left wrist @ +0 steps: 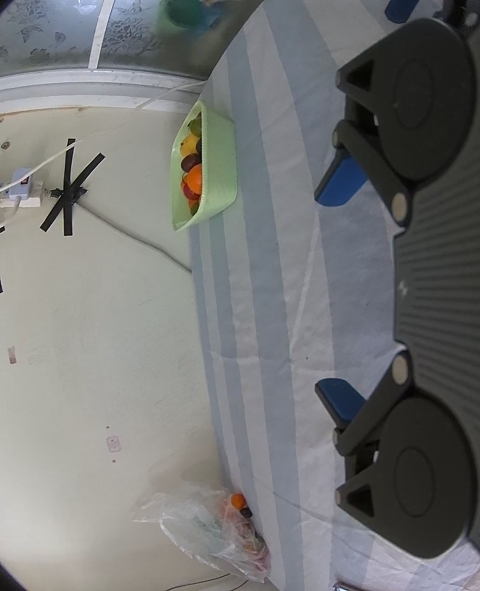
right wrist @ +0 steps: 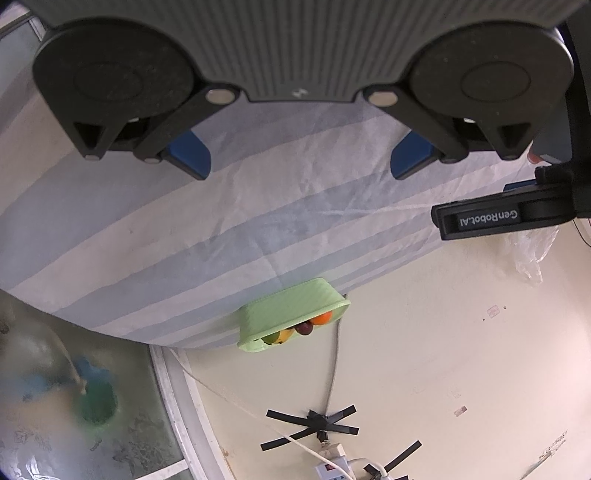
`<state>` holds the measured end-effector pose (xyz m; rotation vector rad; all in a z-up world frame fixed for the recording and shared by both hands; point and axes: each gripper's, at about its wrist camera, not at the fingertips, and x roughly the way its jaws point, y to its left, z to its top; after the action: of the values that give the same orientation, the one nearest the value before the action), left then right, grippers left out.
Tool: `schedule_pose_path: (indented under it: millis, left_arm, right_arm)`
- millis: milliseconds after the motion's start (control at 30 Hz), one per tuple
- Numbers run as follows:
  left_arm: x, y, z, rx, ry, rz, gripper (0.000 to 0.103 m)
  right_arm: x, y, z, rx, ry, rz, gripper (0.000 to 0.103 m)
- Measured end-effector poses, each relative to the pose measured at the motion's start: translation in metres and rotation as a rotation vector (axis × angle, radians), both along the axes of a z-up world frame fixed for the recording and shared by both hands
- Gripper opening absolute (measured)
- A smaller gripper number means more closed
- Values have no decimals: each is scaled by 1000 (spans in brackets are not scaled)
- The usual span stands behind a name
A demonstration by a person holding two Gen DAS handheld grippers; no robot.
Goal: Organize fruits
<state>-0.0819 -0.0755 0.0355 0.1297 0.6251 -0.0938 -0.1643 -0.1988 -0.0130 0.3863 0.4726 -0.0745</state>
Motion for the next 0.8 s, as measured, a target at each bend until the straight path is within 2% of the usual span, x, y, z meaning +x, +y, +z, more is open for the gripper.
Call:
schedule_pose_path:
  millis: [567,800]
  left_arm:
    - [2,-5,-10,-4,70,-37,103]
    - [4,-9,-14,25,93,-50,103]
  right_arm:
    - [0,-5,-2,20,14,-9,103]
    - [0,-5,-3,34,19,-8,103]
